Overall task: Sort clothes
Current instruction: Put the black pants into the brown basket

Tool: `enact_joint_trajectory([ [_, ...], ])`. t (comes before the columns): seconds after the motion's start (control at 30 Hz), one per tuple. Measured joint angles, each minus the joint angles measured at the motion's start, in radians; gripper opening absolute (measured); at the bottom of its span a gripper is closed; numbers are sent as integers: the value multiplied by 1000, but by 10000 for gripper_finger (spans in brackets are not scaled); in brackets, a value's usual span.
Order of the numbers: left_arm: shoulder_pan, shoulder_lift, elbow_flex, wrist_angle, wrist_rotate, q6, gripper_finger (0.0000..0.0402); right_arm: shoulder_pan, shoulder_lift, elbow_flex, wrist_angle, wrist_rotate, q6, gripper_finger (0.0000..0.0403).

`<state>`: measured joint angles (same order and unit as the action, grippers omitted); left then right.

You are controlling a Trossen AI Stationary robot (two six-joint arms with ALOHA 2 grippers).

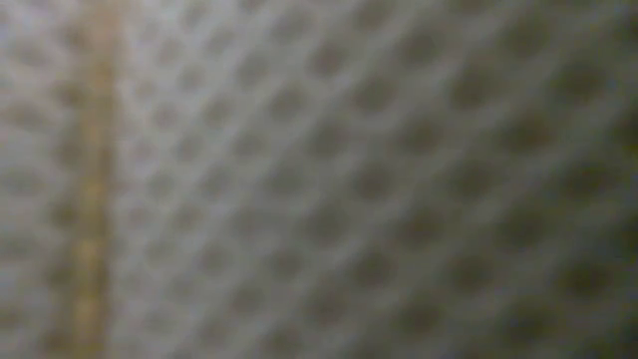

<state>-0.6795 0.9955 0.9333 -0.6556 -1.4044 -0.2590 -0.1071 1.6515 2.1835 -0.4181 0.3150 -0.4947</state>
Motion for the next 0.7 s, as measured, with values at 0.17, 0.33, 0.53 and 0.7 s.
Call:
enact_joint_trajectory([
  [0.17,0,0,0,-2,1,-12,157,-64,56,47,-28,-122,89,9],
  [0.33,0,0,-6,-6,2,-12,157,-122,114,97,-62,-240,189,9],
  [0.53,0,0,-6,-7,2,-12,157,-179,175,119,-82,-351,293,9],
  [0.7,0,0,-6,-9,2,-12,157,-207,221,118,-92,-394,333,9],
])
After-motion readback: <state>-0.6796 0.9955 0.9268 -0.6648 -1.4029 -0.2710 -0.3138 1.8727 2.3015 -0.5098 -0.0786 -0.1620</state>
